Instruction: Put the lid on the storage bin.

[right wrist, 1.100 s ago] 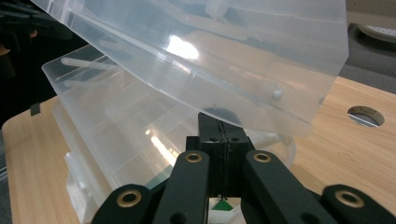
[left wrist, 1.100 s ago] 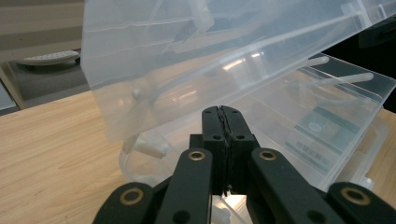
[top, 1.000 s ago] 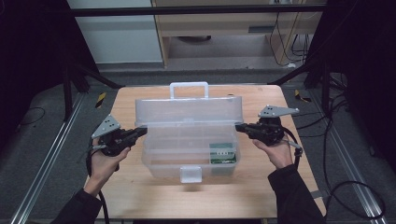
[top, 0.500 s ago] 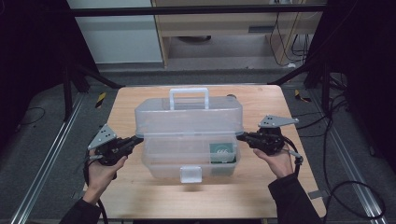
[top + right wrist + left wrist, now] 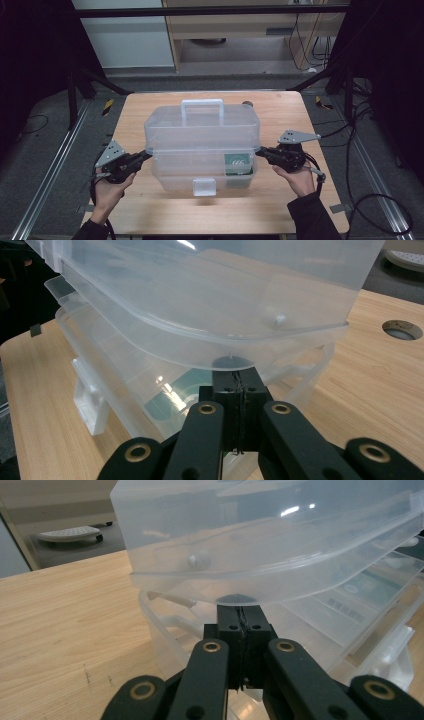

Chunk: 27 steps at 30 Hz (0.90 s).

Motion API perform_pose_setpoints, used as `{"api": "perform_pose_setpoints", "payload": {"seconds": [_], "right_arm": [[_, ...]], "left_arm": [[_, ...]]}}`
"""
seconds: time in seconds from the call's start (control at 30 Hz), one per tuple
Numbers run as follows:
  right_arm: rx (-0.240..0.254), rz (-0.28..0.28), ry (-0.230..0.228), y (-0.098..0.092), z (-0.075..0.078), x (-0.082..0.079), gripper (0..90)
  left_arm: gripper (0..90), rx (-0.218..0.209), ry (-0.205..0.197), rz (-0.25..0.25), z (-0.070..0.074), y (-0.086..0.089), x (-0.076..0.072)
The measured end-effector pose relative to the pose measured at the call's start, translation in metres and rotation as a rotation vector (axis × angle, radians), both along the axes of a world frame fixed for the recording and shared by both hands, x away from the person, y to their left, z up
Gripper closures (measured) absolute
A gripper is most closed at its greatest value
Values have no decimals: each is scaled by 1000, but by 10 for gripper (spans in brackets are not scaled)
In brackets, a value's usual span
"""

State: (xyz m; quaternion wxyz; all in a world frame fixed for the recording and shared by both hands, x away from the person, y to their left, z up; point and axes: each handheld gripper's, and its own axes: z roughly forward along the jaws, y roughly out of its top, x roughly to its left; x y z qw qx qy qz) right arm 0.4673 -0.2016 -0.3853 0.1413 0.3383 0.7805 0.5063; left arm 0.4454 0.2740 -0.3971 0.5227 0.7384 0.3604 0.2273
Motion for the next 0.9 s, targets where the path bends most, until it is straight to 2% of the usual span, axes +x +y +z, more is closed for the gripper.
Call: {"api": "perform_pose_setpoints", "payload": {"seconds": [0.17,0.37,0.53,0.9], "right_arm": [[2,-4,1,-2,-5,-4,897],[-37,-4,1,-1,-8,-7,897],[-48,-5,11,-1,-11,-7,893],[-83,-11,24,-3,-20,-13,893]], "left_arm": [[893,27,5,15,-4,0,-2],[893,27,13,31,-8,4,-7],[893,27,24,39,-12,8,-7],[893,58,55,44,-20,9,-6]]}}
